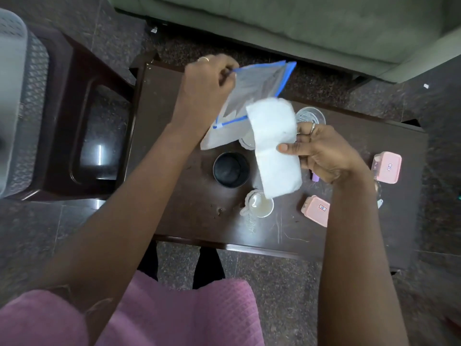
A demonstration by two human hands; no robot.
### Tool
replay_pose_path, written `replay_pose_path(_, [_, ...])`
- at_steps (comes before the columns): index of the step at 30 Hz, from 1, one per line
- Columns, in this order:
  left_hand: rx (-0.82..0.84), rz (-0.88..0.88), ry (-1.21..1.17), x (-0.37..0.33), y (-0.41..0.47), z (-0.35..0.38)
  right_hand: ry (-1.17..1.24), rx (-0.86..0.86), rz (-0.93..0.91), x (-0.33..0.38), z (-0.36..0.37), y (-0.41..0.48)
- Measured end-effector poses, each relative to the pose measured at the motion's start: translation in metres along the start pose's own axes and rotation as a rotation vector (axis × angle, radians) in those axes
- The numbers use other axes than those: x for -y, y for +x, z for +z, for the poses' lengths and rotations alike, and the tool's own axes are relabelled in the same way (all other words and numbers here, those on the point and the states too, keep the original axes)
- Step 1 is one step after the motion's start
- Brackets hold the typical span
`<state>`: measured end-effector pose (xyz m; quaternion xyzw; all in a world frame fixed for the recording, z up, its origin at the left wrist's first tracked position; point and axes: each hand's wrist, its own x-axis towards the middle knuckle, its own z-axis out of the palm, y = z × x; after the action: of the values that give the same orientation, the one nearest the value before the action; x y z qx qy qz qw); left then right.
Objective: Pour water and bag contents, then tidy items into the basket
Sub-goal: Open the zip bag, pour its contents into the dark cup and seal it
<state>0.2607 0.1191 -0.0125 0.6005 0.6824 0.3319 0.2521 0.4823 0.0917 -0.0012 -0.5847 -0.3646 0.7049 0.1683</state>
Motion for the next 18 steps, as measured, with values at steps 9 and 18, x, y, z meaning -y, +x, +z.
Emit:
replay_pose_path(9, [-0.154, -0.008, -0.036, 0.003, 0.015, -0.032, -0.013, -0.278, -0.058, -0.044, 0.028, 0.018])
replay_pose_path(18, [-0.222, 0.005, -0.012, 0.009, -0.003, -0.030, -0.364, -0.326, -0.053, -0.069, 0.060, 0.033])
